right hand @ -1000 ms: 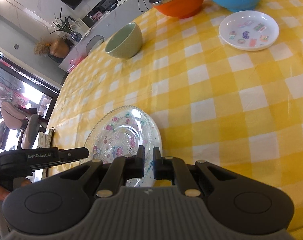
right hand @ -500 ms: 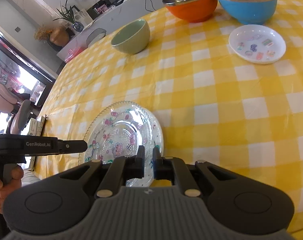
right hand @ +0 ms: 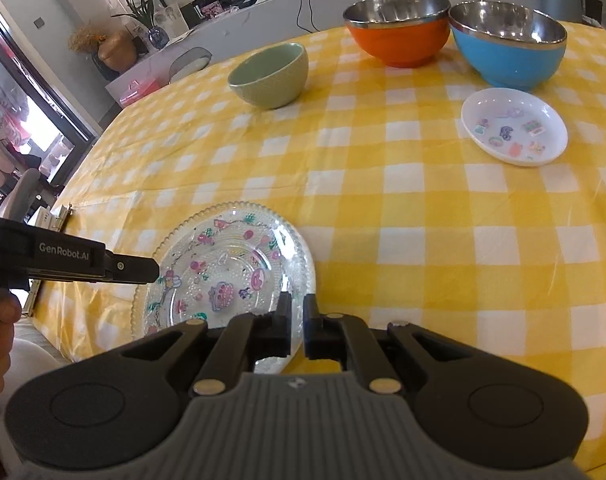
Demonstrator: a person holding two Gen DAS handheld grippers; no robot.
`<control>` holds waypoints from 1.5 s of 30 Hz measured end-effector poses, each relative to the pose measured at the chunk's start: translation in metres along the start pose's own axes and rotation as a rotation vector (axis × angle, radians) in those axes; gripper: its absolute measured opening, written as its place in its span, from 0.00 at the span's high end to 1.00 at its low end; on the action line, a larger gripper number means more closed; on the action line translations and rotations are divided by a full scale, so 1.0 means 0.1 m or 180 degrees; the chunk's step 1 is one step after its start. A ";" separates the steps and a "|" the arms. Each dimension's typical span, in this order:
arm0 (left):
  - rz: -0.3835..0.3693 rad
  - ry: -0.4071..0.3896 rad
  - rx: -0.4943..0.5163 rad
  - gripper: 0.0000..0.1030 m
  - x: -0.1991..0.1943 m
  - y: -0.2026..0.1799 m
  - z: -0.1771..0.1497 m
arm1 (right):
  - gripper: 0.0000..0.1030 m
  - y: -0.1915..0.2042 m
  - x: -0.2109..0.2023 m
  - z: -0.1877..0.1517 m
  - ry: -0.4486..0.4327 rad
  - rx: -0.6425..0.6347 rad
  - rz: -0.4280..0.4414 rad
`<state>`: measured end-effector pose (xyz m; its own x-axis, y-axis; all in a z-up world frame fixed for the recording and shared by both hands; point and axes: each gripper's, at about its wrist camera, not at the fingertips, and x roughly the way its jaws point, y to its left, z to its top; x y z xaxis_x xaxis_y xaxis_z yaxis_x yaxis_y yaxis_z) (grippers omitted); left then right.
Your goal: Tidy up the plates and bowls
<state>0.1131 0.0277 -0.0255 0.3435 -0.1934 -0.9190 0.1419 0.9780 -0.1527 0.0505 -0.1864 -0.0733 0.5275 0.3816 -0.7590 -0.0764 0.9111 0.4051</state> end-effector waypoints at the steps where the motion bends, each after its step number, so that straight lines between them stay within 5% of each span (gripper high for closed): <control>1: -0.0012 -0.0018 0.0033 0.97 -0.02 -0.02 0.01 | 0.97 0.00 -0.01 0.00 -0.0003 0.0005 0.0008; 12: -0.0161 -0.0565 0.0476 0.86 -0.45 -0.62 0.17 | 0.91 -0.23 -0.39 0.25 -0.0340 0.0105 -0.0082; 20: -0.0560 -0.0945 0.0360 0.84 -0.54 -1.17 0.23 | 0.67 -0.59 -0.75 0.65 -0.0563 0.0069 -0.0285; 24: -0.0697 -0.0949 0.0238 0.77 -0.35 -1.35 0.27 | 0.60 -0.84 -0.82 0.78 -0.0616 0.0021 -0.0498; 35: -0.0517 -0.0700 0.0074 0.55 0.31 -1.65 0.30 | 0.52 -1.60 -0.54 0.98 -0.0441 0.0703 -0.0553; 45: -0.0545 -0.0659 0.0015 0.53 0.66 -1.81 0.51 | 0.53 -1.96 -0.29 1.15 -0.0324 0.1029 -0.0577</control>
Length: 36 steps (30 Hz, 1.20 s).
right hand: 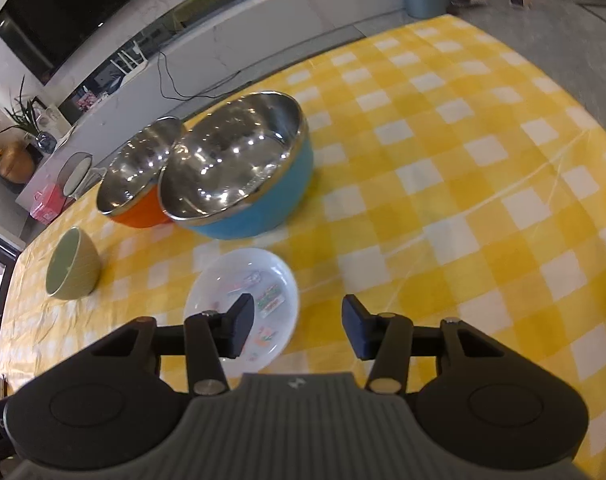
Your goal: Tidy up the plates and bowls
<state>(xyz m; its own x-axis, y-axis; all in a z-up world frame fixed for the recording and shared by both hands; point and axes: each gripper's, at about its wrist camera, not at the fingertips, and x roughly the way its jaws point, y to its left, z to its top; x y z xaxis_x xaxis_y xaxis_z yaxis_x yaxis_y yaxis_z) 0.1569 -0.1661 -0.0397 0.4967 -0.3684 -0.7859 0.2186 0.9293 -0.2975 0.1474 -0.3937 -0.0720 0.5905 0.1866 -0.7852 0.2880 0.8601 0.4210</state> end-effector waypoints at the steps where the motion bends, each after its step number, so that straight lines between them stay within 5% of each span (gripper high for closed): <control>1: -0.0018 0.0000 0.0008 0.53 0.04 -0.02 0.01 | 0.53 0.00 0.02 0.01 -0.0003 -0.0002 0.0017; 16: -0.0087 0.0076 0.0033 0.45 0.44 -0.12 0.02 | 0.75 -0.05 0.23 -0.02 0.0129 0.0077 0.0038; 20: -0.0019 0.0076 0.0132 0.54 0.46 -0.17 -0.01 | 0.80 -0.04 0.23 -0.03 0.0114 0.0074 0.0017; 26: 0.0021 0.0100 0.0168 0.82 0.46 -0.18 0.00 | 0.96 -0.07 0.25 -0.04 0.0150 0.0146 0.0069; 36: 0.0079 0.0097 0.0220 0.94 0.34 -0.16 -0.02 | 0.99 -0.03 0.17 -0.05 0.0156 0.0143 0.0132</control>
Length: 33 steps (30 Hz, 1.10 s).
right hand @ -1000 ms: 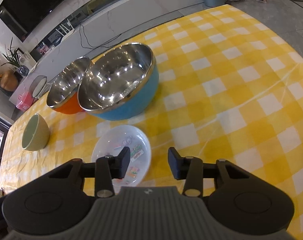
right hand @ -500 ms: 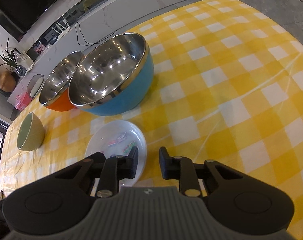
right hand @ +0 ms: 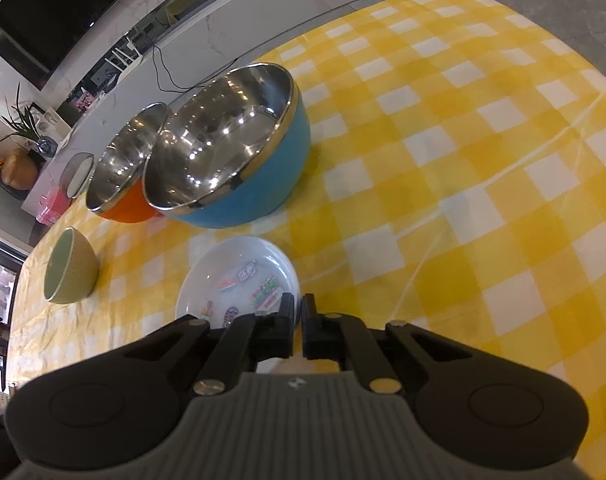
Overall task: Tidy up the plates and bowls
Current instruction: 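Close the right gripper on the small white sticker plate rim, then lift the sticker plate with the right gripper onto the stacked plates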
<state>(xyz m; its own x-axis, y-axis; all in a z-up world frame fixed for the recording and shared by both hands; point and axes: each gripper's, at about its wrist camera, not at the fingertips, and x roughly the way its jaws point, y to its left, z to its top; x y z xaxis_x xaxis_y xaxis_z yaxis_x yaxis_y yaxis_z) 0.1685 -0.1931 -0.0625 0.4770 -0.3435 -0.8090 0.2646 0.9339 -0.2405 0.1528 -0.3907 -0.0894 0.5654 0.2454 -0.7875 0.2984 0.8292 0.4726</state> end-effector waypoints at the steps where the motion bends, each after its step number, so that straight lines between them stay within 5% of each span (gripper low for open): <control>1: 0.0014 -0.0001 0.0001 0.94 -0.03 0.01 0.00 | 0.99 0.02 -0.01 -0.01 0.0002 -0.0028 0.0016; 18: 0.0442 -0.0028 -0.0155 0.93 -0.99 0.47 -0.26 | 0.99 0.66 -0.29 -0.45 -0.0005 -0.0680 0.0627; 33: 0.0820 0.0127 -0.0514 0.92 -1.56 1.07 -0.78 | 0.99 1.21 -0.23 -1.13 0.0395 -0.1071 0.1247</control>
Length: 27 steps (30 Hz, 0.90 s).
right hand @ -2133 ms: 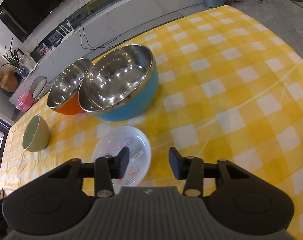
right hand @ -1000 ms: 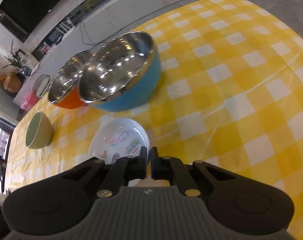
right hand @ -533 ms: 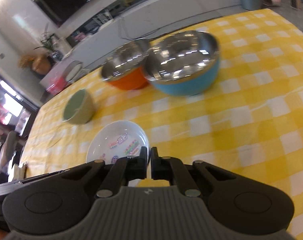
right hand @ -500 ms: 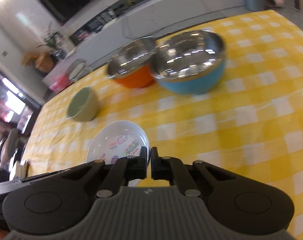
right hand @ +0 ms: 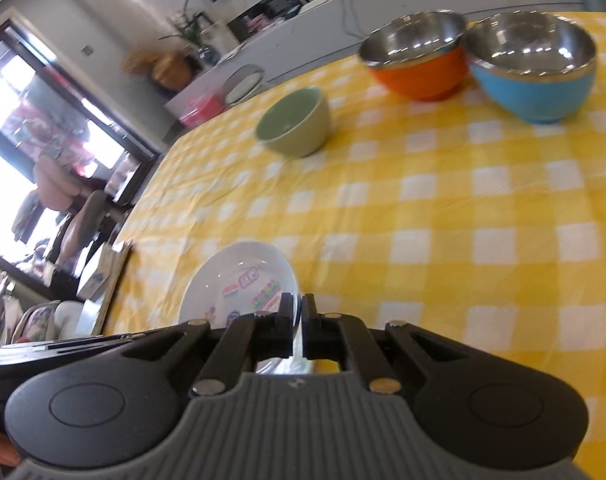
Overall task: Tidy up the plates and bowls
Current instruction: 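Lift the sticker plate with the right gripper onto the stacked plates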
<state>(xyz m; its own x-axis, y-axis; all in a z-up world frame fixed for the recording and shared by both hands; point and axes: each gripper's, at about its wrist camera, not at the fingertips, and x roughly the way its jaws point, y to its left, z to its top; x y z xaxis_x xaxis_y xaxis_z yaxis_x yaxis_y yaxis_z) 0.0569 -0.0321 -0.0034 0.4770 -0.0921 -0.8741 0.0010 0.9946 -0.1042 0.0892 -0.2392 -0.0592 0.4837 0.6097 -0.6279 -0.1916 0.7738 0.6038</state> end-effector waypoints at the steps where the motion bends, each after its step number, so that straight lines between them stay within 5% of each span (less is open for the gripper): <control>1: 0.0015 0.0019 -0.0019 0.92 0.01 0.03 -0.02 | 0.99 0.03 0.03 -0.02 0.0011 -0.0013 0.0006; 17: -0.0061 0.0278 -0.0436 0.92 0.29 0.40 -0.17 | 0.99 0.16 0.32 -0.22 0.0144 -0.0180 -0.0117; 27: -0.0103 0.0230 -0.0385 0.92 0.32 0.39 -0.16 | 0.99 0.12 0.34 -0.20 0.0155 -0.0118 -0.0142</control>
<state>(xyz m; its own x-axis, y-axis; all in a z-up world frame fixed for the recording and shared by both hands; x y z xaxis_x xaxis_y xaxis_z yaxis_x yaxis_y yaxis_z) 0.0576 0.0027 -0.0427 0.4139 -0.1317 -0.9008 -0.0925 0.9783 -0.1856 0.0867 -0.2060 -0.0833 0.4507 0.5814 -0.6774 -0.2027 0.8056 0.5566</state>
